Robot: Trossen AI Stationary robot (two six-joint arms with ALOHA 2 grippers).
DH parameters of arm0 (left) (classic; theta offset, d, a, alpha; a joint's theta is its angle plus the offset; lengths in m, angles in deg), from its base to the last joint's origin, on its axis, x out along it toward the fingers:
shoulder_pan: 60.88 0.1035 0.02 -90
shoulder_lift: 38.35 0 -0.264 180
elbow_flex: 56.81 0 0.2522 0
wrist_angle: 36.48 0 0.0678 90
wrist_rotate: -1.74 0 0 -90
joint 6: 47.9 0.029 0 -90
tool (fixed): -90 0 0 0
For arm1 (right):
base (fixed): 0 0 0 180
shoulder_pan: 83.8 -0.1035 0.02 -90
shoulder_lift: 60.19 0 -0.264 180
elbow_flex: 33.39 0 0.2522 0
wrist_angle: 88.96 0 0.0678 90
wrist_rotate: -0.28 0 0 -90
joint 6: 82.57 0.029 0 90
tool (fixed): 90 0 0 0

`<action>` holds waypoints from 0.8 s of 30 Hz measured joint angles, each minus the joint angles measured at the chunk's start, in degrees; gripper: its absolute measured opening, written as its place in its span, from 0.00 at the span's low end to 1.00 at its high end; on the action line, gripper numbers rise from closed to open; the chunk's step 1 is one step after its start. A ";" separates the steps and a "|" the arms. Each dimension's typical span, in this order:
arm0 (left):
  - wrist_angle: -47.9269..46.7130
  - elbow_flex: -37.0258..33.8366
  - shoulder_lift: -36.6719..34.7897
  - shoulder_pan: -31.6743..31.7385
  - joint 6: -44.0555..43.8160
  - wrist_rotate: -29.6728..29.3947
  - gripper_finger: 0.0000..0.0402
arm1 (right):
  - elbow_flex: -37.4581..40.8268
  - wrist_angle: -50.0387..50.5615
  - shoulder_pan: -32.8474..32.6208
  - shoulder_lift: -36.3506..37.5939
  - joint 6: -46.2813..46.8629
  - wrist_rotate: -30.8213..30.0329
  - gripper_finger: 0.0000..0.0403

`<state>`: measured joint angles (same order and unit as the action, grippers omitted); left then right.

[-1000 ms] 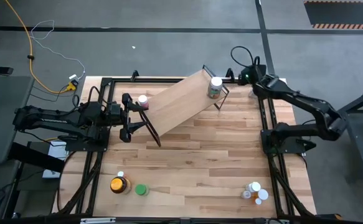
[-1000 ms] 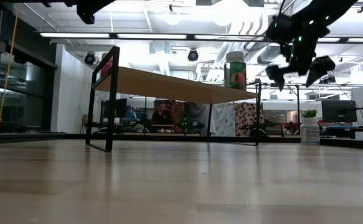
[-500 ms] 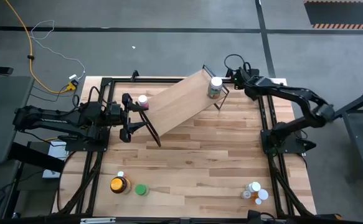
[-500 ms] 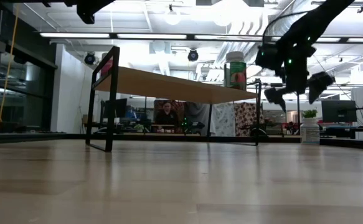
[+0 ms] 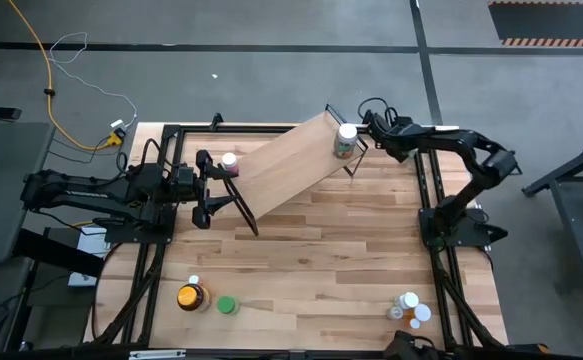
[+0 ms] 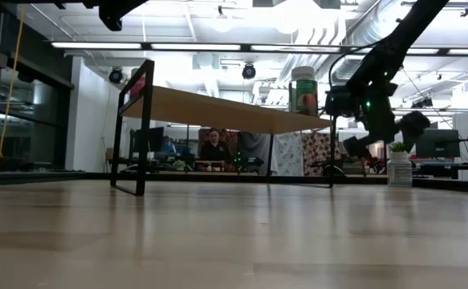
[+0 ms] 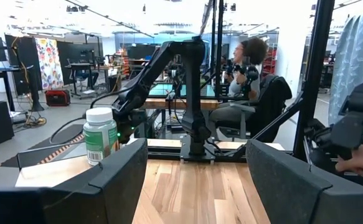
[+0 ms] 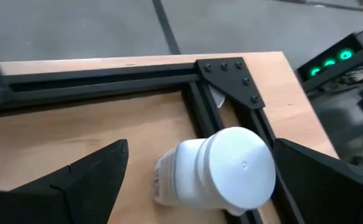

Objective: Pick and place medicine bottles onto shelf by color
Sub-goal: Put the top blue medicine bottle on the shelf

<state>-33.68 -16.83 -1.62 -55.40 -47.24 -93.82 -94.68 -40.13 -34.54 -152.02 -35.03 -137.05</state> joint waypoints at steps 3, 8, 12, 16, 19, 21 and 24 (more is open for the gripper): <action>0.00 0.00 -0.01 0.00 0.01 0.00 0.65 | 0.00 -0.29 -0.02 -1.21 0.23 -1.35 0.97; 0.02 0.00 0.01 0.00 0.01 0.00 0.65 | 0.00 -1.83 0.20 -2.22 0.07 0.19 0.97; 0.00 0.00 -0.01 0.00 0.01 0.02 0.65 | 0.00 -4.93 0.26 -2.23 -1.69 2.10 0.97; 0.02 0.00 -0.01 0.00 0.01 0.00 0.65 | 0.00 -6.24 -0.15 -2.23 -2.89 3.21 0.97; 0.02 0.00 -0.01 0.00 0.01 0.00 0.65 | 0.00 -6.94 -0.16 -2.23 -3.03 5.35 0.97; 0.02 0.00 -0.01 0.00 0.01 0.00 0.65 | 0.00 -7.41 -0.17 -2.23 -4.03 6.69 0.97; 0.02 0.00 0.00 0.00 0.01 0.00 0.65 | 0.00 -8.10 -0.52 -2.23 -4.53 7.47 0.97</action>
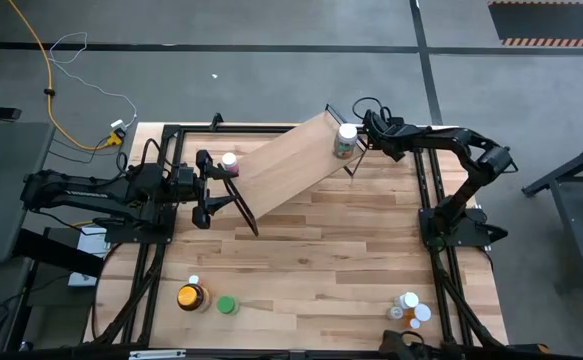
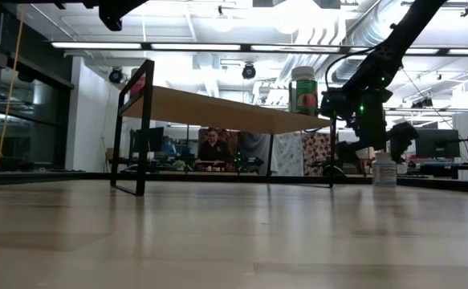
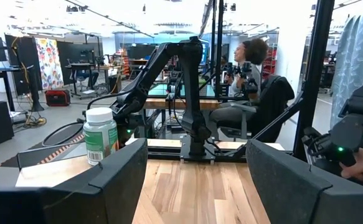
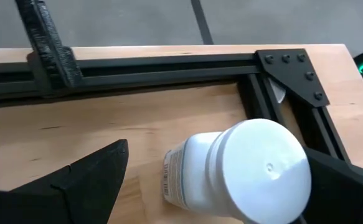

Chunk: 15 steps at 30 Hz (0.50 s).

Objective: Pick and place medicine bottles onto shelf by color
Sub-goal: Put the top blue medicine bottle on the shelf

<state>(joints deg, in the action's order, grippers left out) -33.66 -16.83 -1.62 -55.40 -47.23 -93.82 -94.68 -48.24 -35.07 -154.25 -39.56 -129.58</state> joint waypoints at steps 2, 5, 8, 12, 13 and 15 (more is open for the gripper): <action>0.00 0.00 -0.01 0.00 0.00 0.01 0.65 | 0.00 -0.92 -0.13 0.01 -1.10 0.10 0.97; 0.00 0.00 0.00 0.00 0.00 0.01 0.65 | 0.00 -1.98 -0.52 0.02 -1.84 -0.13 0.97; 0.00 0.00 0.00 0.00 0.00 0.02 0.65 | 0.00 -2.25 -0.53 0.02 -1.29 -0.82 0.97; 0.00 0.00 -0.01 0.00 0.00 0.00 0.65 | 0.00 -2.36 -0.50 0.02 -0.41 -2.17 0.97; 0.00 0.00 0.00 -0.01 0.00 0.02 0.65 | 0.00 -2.38 -0.50 0.02 -0.11 -2.17 0.97; 0.00 0.00 0.00 -0.01 0.00 0.01 0.65 | 0.00 -2.46 -0.50 0.02 0.52 -1.72 0.97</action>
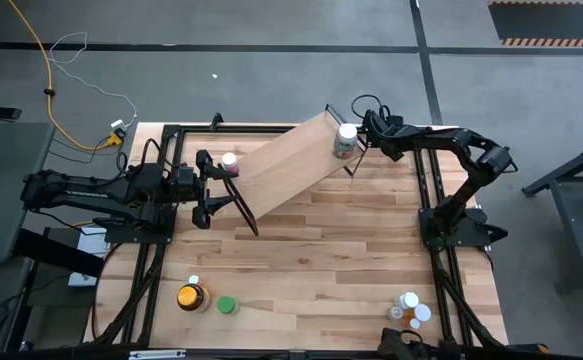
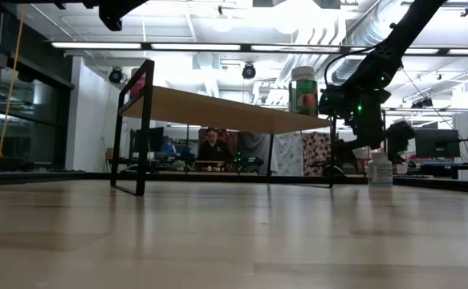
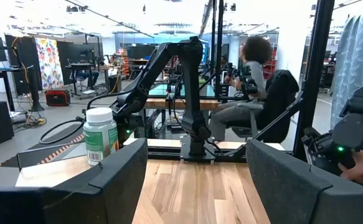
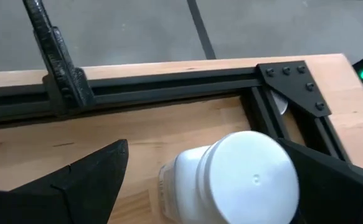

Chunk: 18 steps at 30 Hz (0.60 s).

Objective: Pick and place medicine bottles onto shelf by color
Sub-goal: Put the top blue medicine bottle on the shelf

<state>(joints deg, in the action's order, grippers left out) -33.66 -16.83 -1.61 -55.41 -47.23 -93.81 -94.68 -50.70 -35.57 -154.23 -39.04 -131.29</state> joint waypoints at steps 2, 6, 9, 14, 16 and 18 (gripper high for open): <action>0.00 0.00 -0.01 0.00 0.00 0.02 0.65 | 0.00 -0.56 0.00 0.00 -0.11 0.99 0.97; 0.00 0.00 -0.01 0.01 0.00 0.02 0.65 | 0.00 -1.54 0.00 0.01 -1.50 4.11 0.96; 0.00 0.00 -0.01 0.01 0.00 0.01 0.65 | 0.00 -2.04 -0.01 0.02 -2.66 6.13 0.93; 0.00 0.00 -0.01 0.01 0.00 0.00 0.65 | 0.00 -3.17 -0.02 0.02 -3.91 8.16 0.89; 0.00 0.00 -0.01 -0.01 0.00 0.01 0.65 | 0.00 -3.37 -0.01 0.02 -3.53 8.18 0.87; 0.00 0.00 0.00 0.00 0.00 0.02 0.65 | 0.00 -3.56 0.00 0.02 -3.50 8.23 0.85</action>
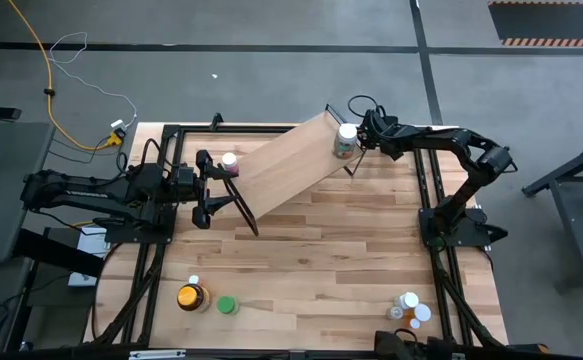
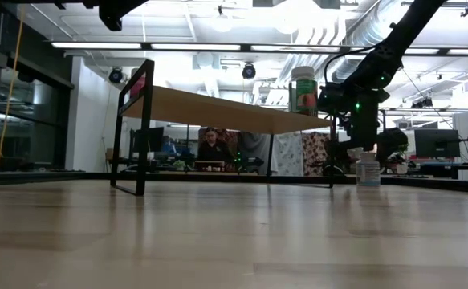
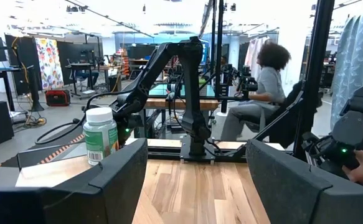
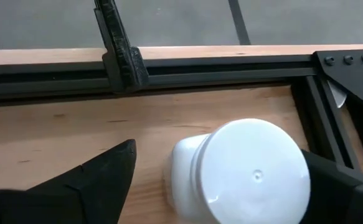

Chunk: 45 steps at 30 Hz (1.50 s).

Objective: Pick and place medicine bottles onto shelf by color
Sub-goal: Put the top blue medicine bottle on the shelf

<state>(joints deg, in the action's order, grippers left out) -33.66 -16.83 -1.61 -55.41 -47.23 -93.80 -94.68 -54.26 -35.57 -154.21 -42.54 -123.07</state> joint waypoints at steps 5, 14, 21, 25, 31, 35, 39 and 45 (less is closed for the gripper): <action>0.00 0.00 -0.01 0.01 0.00 0.00 0.65 | 0.00 0.01 0.00 0.00 0.12 0.31 0.76; 0.00 0.00 -0.01 0.01 0.00 0.00 0.65 | 0.00 0.17 -0.01 0.07 -1.69 0.58 0.50; -0.01 0.00 -0.01 -0.01 0.00 -0.02 0.65 | 0.04 4.85 -1.50 2.14 -4.53 0.54 0.50; 0.00 0.00 0.00 0.00 0.00 -0.02 0.65 | 0.04 8.19 -3.86 8.08 -5.60 -2.65 0.51; 0.00 0.00 -0.01 0.01 -0.02 -0.02 0.65 | 0.04 10.66 -6.05 21.51 -6.83 -5.72 0.51; 0.00 0.00 0.01 0.01 0.00 -0.02 0.65 | 0.04 8.29 -6.54 30.01 -9.07 -5.42 0.51; 0.01 0.00 -0.01 0.01 -0.02 -0.02 0.65 | 0.04 -1.56 -7.21 35.94 -13.80 -0.53 0.51; 0.68 0.00 -0.01 0.00 -0.02 -0.09 0.65 | -1.87 -15.31 -9.42 36.05 -18.25 11.28 0.51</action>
<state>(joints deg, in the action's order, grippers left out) -32.98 -16.83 -1.62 -55.41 -47.25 -93.89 -96.55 -69.57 -44.99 -118.16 -60.79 -111.79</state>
